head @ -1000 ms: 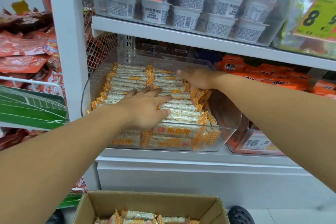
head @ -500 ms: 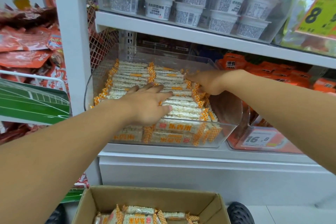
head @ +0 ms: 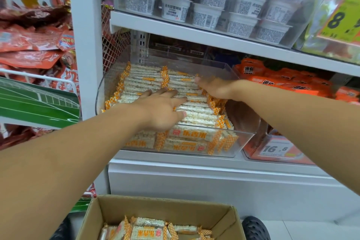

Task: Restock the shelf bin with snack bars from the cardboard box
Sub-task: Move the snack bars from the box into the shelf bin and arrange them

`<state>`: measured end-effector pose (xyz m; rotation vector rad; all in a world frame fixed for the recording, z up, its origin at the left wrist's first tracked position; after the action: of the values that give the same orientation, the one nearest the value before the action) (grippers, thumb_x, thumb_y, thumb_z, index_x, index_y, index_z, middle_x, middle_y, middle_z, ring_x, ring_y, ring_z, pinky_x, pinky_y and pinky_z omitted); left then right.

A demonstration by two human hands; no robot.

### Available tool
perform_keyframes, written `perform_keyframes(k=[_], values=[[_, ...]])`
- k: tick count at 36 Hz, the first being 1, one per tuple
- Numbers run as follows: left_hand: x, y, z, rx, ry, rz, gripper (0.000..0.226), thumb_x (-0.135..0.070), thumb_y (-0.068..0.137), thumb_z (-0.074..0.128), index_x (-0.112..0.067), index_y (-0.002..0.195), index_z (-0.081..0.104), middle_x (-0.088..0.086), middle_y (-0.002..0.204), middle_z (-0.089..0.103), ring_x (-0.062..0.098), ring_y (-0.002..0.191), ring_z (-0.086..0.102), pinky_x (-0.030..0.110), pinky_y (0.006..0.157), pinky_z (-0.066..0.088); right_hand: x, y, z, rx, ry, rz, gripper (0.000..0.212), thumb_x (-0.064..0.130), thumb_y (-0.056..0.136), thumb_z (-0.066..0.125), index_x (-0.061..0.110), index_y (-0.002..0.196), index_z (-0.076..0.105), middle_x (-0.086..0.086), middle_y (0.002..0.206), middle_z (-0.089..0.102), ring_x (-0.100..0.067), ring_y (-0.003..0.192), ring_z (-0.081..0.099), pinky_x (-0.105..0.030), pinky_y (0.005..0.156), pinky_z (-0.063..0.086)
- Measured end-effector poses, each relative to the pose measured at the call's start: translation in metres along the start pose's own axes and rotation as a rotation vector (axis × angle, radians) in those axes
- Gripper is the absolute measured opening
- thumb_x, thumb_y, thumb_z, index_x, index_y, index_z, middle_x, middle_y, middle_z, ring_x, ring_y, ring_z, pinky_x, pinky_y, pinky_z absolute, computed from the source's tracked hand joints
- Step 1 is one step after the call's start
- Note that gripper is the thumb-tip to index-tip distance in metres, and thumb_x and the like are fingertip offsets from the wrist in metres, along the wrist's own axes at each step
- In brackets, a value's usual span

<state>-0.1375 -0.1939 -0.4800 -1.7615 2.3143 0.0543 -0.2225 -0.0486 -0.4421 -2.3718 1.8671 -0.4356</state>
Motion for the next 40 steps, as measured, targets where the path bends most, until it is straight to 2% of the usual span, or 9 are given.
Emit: perform_keyframes(k=[3, 6, 10, 16, 18, 22, 29, 35, 40], values=[[-0.001, 0.003, -0.001, 0.022, 0.007, -0.010, 0.058, -0.056, 0.103, 0.024, -0.042, 0.156, 0.007, -0.008, 0.166, -0.006, 0.017, 0.152, -0.011, 0.047, 0.122, -0.007, 0.004, 0.006, 0.016, -0.045, 0.002, 0.012, 0.066, 0.058, 0.103, 0.006, 0.025, 0.161, 0.006, -0.004, 0.168, 0.003, -0.024, 0.154, -0.008, -0.040, 0.120, -0.007], [0.002, 0.006, -0.002, 0.052, 0.017, -0.023, 0.057, -0.055, 0.103, 0.025, -0.043, 0.156, 0.006, -0.008, 0.166, -0.009, 0.018, 0.152, -0.012, 0.049, 0.122, -0.006, 0.005, 0.008, 0.017, -0.058, 0.087, 0.021, 0.064, 0.053, 0.105, 0.006, 0.021, 0.160, 0.013, -0.009, 0.166, 0.016, -0.026, 0.154, 0.003, -0.037, 0.120, 0.000], [0.004, 0.008, -0.002, 0.083, 0.012, -0.037, 0.057, -0.055, 0.103, 0.026, -0.046, 0.155, 0.006, -0.009, 0.165, -0.012, 0.021, 0.152, -0.014, 0.050, 0.122, -0.005, 0.007, 0.004, 0.009, -0.088, 0.194, 0.019, 0.067, 0.058, 0.103, 0.005, 0.023, 0.159, 0.016, -0.003, 0.167, 0.013, -0.025, 0.154, 0.005, -0.040, 0.121, 0.002], [0.002, 0.006, 0.001, 0.045, 0.013, -0.037, 0.060, -0.065, 0.099, 0.015, -0.046, 0.155, 0.005, -0.010, 0.165, -0.011, 0.020, 0.152, -0.013, 0.048, 0.122, -0.007, 0.010, -0.015, -0.006, -0.253, 0.263, 0.062, 0.077, 0.061, 0.102, 0.008, 0.011, 0.144, 0.049, -0.017, 0.147, 0.050, -0.032, 0.134, 0.045, -0.039, 0.109, 0.032], [0.003, 0.006, 0.002, 0.029, 0.008, -0.037, 0.062, -0.066, 0.097, 0.010, -0.046, 0.155, 0.005, -0.010, 0.165, -0.010, 0.020, 0.152, -0.013, 0.048, 0.122, -0.007, 0.004, -0.023, 0.001, -0.234, 0.409, 0.102, 0.081, 0.066, 0.100, 0.012, 0.010, 0.147, 0.046, -0.015, 0.157, 0.038, -0.031, 0.145, 0.032, -0.042, 0.119, 0.023], [0.005, 0.007, 0.003, 0.000, 0.009, -0.036, 0.057, -0.061, 0.100, 0.012, -0.046, 0.155, 0.006, -0.010, 0.165, -0.008, 0.021, 0.152, -0.012, 0.047, 0.122, -0.006, -0.004, -0.039, 0.016, -0.228, 0.702, 0.080, 0.074, 0.065, 0.101, 0.022, 0.021, 0.159, 0.015, 0.005, 0.167, -0.002, -0.019, 0.154, -0.004, -0.048, 0.125, 0.003], [0.005, 0.005, 0.004, -0.006, -0.037, -0.024, 0.057, -0.061, 0.101, 0.017, -0.047, 0.155, 0.006, -0.012, 0.165, -0.011, 0.018, 0.152, -0.014, 0.046, 0.121, -0.009, -0.011, -0.045, 0.037, -0.039, 0.927, 0.150, 0.077, 0.072, 0.096, 0.028, 0.034, 0.159, 0.007, 0.003, 0.167, 0.006, -0.024, 0.154, 0.009, -0.053, 0.123, 0.012], [0.004, 0.005, 0.004, -0.011, -0.030, 0.016, 0.060, -0.065, 0.098, 0.026, -0.051, 0.153, 0.009, -0.015, 0.164, -0.014, 0.018, 0.151, -0.015, 0.050, 0.121, -0.008, 0.016, -0.049, 0.047, 0.199, 1.011, 0.067, 0.079, 0.073, 0.096, 0.022, 0.033, 0.157, -0.010, 0.003, 0.166, -0.014, -0.019, 0.153, -0.012, -0.050, 0.120, -0.006], [0.004, 0.005, 0.005, -0.013, 0.054, 0.026, 0.063, -0.066, 0.097, 0.020, -0.046, 0.155, 0.005, -0.014, 0.165, -0.009, 0.020, 0.151, -0.015, 0.055, 0.120, -0.006, 0.031, -0.064, 0.044, 0.236, 0.879, 0.023, 0.072, 0.069, 0.099, 0.021, 0.036, 0.158, -0.005, 0.004, 0.167, -0.011, -0.021, 0.154, -0.008, -0.052, 0.120, -0.002]])
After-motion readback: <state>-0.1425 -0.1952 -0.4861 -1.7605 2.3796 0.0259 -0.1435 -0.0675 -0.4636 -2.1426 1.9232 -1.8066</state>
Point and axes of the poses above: each hand's wrist, its own y-axis towards the middle knuckle, its own z-axis out of the palm, x = y × z, the point moved 7 cm from there along y, towards the middle knuckle
